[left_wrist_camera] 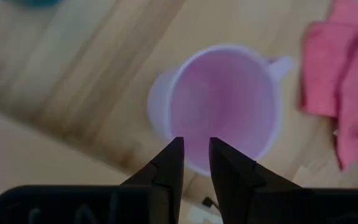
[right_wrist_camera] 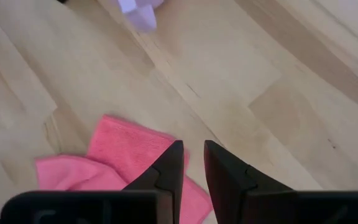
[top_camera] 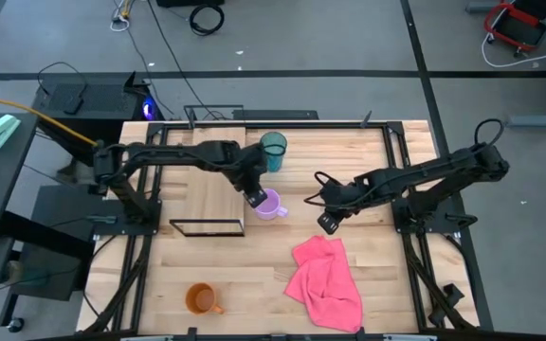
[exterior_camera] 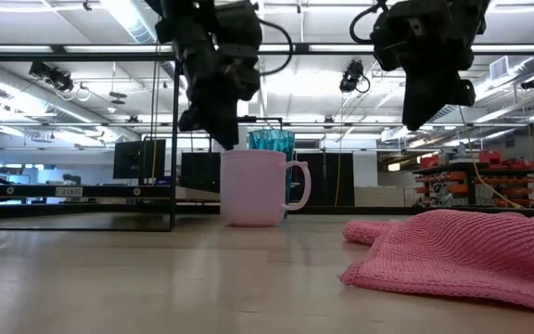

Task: Stack small to large cups/mugs on shelf
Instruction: Put the pink mug on the shelf

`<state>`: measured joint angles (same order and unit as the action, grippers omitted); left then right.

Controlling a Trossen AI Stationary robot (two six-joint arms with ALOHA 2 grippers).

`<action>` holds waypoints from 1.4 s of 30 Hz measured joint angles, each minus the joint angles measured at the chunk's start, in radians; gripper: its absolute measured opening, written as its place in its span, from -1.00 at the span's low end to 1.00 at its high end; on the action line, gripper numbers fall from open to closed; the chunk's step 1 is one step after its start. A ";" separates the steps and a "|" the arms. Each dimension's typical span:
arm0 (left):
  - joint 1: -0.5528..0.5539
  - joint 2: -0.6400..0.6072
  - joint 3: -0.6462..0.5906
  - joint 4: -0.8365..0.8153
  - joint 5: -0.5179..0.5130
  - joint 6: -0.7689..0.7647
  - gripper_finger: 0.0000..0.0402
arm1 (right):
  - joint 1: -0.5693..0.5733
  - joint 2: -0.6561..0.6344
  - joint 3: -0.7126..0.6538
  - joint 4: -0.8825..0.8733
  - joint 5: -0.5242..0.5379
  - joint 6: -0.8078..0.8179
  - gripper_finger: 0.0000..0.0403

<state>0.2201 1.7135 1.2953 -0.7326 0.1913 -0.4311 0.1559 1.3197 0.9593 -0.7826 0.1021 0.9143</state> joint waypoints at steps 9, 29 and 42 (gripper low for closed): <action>0.003 0.051 0.017 -0.041 -0.067 -0.110 -0.57 | 0.006 -0.001 -0.004 0.013 0.006 -0.048 -0.65; -0.020 0.056 -0.010 -0.010 -0.081 -0.182 -0.54 | 0.006 -0.001 -0.004 0.024 0.056 -0.105 -0.65; -0.021 0.056 -0.010 -0.008 -0.122 -0.187 -0.86 | 0.006 -0.001 -0.004 0.023 0.056 -0.106 -0.65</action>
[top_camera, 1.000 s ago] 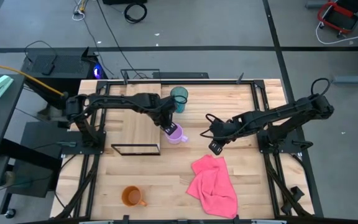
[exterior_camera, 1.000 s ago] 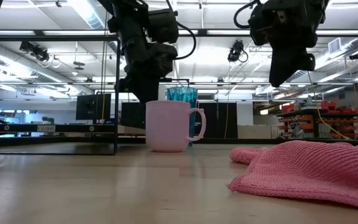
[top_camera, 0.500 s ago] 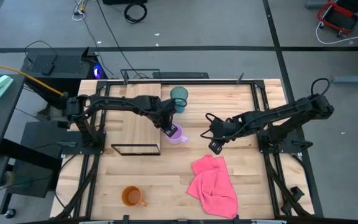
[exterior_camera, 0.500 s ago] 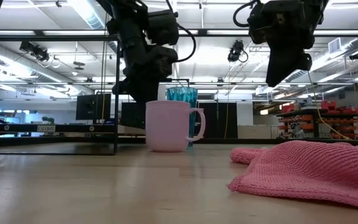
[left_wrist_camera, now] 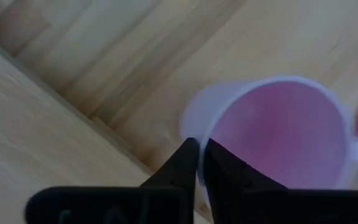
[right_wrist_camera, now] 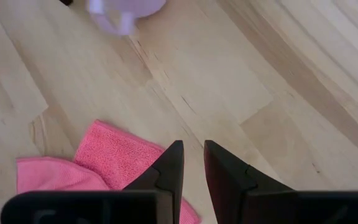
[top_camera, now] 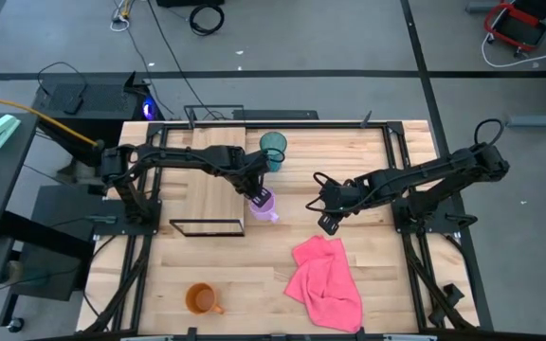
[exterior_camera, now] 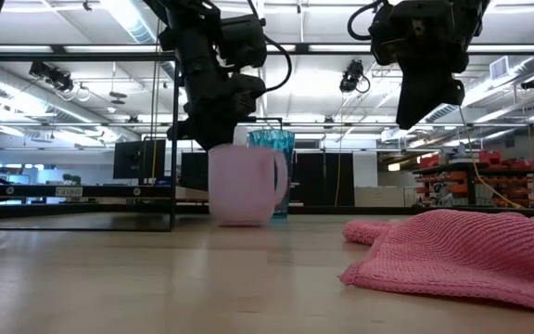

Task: Stack small to large cups/mugs on shelf
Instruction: Put the pink mug on the shelf

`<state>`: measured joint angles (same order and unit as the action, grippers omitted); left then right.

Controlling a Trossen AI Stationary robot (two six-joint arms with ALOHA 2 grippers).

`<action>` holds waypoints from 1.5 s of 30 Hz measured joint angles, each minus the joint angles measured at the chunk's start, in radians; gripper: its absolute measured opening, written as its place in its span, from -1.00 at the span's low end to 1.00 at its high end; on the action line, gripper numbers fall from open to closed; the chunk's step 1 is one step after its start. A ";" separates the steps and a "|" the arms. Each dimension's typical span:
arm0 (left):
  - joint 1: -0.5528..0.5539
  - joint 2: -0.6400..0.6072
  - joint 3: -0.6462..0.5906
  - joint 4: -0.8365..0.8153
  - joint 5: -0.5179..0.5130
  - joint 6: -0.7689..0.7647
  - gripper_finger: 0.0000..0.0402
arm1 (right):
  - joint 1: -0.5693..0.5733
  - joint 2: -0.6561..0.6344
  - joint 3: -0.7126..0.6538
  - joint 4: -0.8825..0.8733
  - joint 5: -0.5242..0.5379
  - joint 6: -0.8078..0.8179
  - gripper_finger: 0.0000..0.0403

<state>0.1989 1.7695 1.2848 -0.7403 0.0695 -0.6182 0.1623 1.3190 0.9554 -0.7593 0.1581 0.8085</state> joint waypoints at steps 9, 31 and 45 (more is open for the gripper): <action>0.000 0.000 -0.001 0.037 0.002 -0.009 -0.91 | 0.000 0.000 0.000 0.000 0.000 -0.003 -0.65; 0.001 -0.157 0.075 -0.067 0.027 -0.052 -0.94 | 0.000 0.000 0.000 -0.003 -0.002 -0.086 -0.65; 0.135 -0.211 0.415 -0.573 -0.363 -0.084 -0.94 | 0.000 0.000 0.001 -0.007 -0.029 -0.185 -0.65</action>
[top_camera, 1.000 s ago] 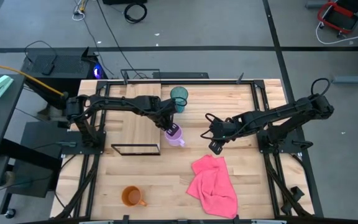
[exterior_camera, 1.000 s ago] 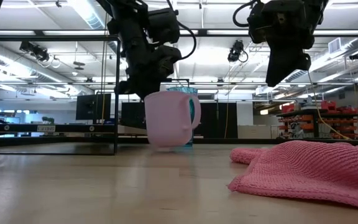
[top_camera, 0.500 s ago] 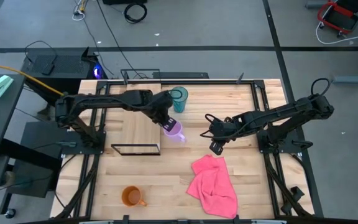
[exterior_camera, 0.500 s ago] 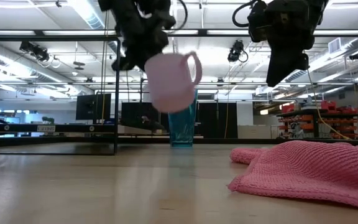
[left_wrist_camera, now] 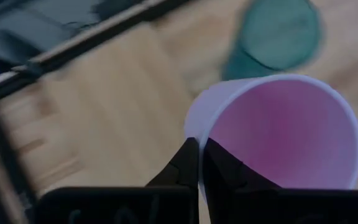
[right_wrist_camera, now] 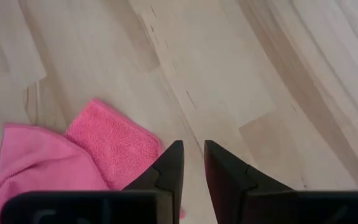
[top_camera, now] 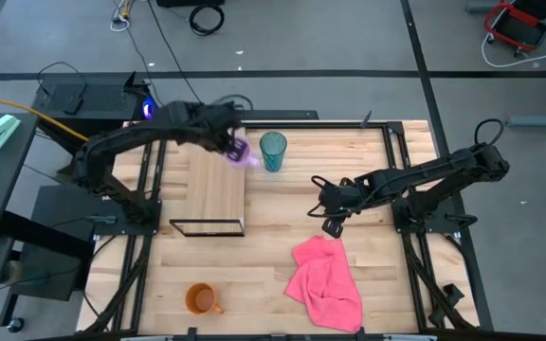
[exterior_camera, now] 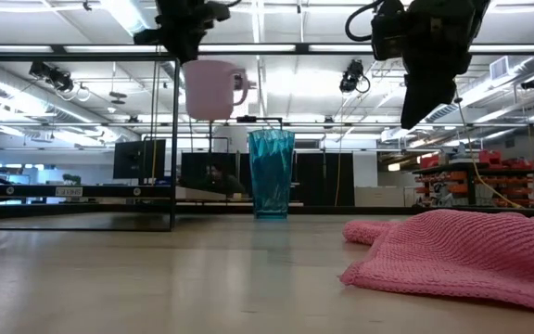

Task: Stack small to large cups/mugs on shelf
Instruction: Put the pink mug on the shelf

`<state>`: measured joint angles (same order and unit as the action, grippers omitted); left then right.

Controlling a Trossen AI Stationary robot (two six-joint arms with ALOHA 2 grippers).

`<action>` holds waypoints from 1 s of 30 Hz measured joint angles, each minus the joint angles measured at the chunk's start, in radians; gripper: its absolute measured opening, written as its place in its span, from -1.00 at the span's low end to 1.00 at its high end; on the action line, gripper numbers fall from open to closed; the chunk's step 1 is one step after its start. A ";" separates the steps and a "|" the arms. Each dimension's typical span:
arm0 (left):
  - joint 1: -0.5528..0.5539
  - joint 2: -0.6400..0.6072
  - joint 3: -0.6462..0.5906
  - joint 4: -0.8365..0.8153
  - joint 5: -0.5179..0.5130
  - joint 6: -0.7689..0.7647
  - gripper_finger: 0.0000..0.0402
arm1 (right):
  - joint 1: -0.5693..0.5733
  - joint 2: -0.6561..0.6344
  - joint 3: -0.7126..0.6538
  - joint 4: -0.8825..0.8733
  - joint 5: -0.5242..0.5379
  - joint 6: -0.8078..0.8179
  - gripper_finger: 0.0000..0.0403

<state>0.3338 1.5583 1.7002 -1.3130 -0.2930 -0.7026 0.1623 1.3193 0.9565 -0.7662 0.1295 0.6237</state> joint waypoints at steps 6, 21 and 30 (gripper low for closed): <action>0.145 0.003 0.026 -0.106 -0.035 -0.019 -0.94 | 0.000 0.000 0.000 0.000 0.000 -0.030 -0.65; 0.453 0.026 -0.091 0.020 0.207 0.194 -0.94 | 0.000 0.000 0.000 0.002 0.000 -0.061 -0.65; 0.504 0.025 -0.297 0.184 0.244 0.266 -0.94 | -0.003 0.000 0.000 0.018 0.000 -0.048 -0.65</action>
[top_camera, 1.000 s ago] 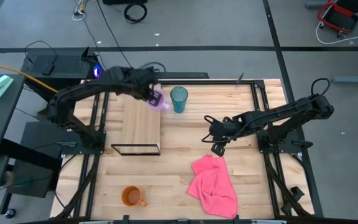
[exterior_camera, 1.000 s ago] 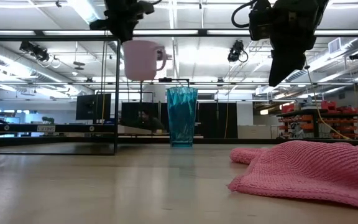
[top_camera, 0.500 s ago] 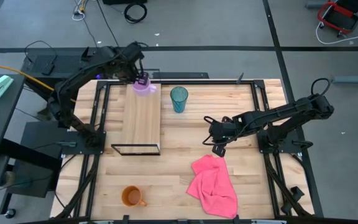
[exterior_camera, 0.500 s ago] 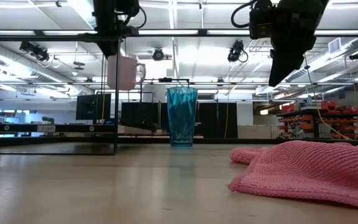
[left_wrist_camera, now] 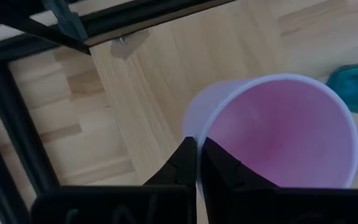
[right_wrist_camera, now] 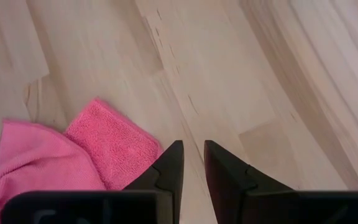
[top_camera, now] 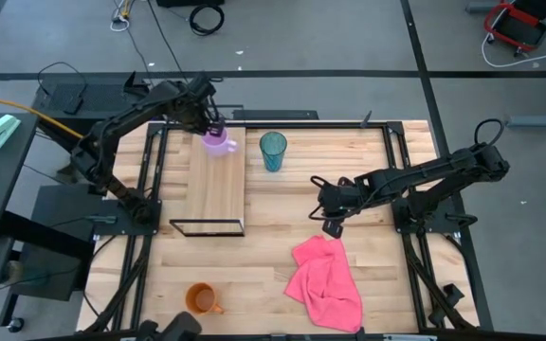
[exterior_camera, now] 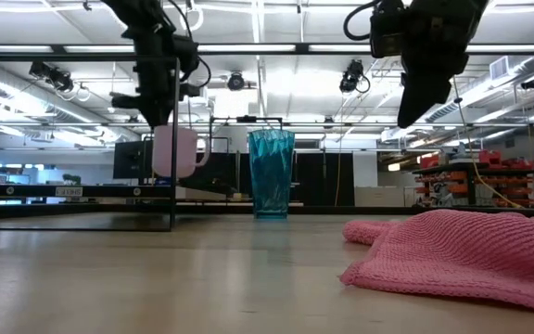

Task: Stack small to large cups/mugs on shelf
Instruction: Put the pink mug on the shelf

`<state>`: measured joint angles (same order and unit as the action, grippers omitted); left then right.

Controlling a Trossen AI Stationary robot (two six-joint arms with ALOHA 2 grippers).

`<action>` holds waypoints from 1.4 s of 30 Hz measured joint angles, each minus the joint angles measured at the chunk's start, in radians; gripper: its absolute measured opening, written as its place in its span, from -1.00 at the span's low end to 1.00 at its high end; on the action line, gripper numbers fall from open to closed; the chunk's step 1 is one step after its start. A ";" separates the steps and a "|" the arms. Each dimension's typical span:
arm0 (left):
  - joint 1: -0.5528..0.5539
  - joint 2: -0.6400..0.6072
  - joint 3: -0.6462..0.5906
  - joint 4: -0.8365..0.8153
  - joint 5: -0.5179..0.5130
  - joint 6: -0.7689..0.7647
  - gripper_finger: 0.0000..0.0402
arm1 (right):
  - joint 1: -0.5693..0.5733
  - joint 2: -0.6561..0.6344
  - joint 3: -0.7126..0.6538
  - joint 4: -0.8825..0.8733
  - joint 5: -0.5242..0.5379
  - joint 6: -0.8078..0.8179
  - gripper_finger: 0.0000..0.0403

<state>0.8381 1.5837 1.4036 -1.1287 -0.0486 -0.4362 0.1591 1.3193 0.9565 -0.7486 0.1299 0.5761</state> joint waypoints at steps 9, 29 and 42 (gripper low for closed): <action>0.037 0.000 -0.136 0.175 -0.002 -0.055 -0.94 | -0.006 0.000 0.000 0.034 0.000 0.039 -0.65; -0.006 -0.004 -0.150 0.186 -0.089 -0.181 -0.94 | -0.006 0.000 0.000 0.034 0.000 0.069 -0.65; -0.018 -0.022 -0.141 0.181 -0.091 -0.182 -0.68 | -0.006 0.000 0.000 0.034 0.000 0.059 -0.65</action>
<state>0.8206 1.5616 1.2621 -0.9482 -0.1398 -0.6186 0.1528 1.3193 0.9562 -0.7147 0.1303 0.6352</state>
